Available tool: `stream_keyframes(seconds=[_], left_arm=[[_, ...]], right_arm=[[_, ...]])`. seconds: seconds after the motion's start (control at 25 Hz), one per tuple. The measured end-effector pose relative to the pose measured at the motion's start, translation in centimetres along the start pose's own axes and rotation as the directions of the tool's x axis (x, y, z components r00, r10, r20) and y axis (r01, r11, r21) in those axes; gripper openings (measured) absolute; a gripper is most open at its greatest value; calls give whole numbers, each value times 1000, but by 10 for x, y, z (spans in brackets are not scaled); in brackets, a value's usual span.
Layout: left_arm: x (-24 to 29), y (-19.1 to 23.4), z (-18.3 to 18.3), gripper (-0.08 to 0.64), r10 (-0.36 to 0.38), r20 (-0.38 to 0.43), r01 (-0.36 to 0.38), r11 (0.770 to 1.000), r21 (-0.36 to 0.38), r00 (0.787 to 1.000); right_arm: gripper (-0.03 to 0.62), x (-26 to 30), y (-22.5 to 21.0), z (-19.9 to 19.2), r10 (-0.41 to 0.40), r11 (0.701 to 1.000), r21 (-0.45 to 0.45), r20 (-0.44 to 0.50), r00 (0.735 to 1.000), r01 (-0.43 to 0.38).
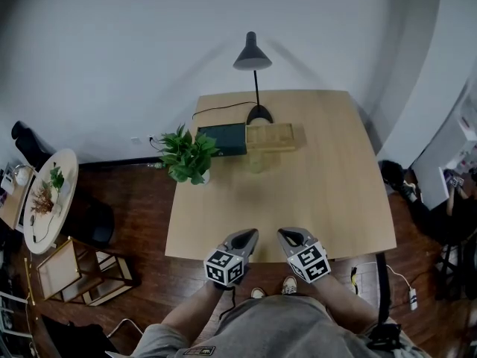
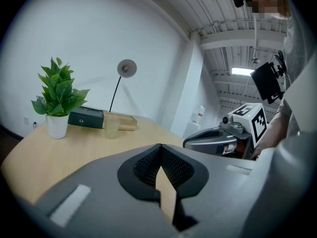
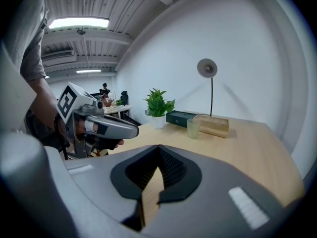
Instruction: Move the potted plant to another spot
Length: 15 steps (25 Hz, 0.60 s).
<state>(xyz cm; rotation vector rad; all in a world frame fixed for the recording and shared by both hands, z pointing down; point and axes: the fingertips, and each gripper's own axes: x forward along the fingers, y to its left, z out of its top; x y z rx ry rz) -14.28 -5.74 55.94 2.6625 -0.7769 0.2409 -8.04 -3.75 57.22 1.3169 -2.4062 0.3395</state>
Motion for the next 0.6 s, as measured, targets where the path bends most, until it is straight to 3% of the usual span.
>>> stream_keyframes(seconds=[0.6], left_arm=[[5,1,-2,0,3,-5,-3,1000,-3,1000]], right_arm=[[5,-1,-7,-1,-4,1000,-3,-1,1000,4]])
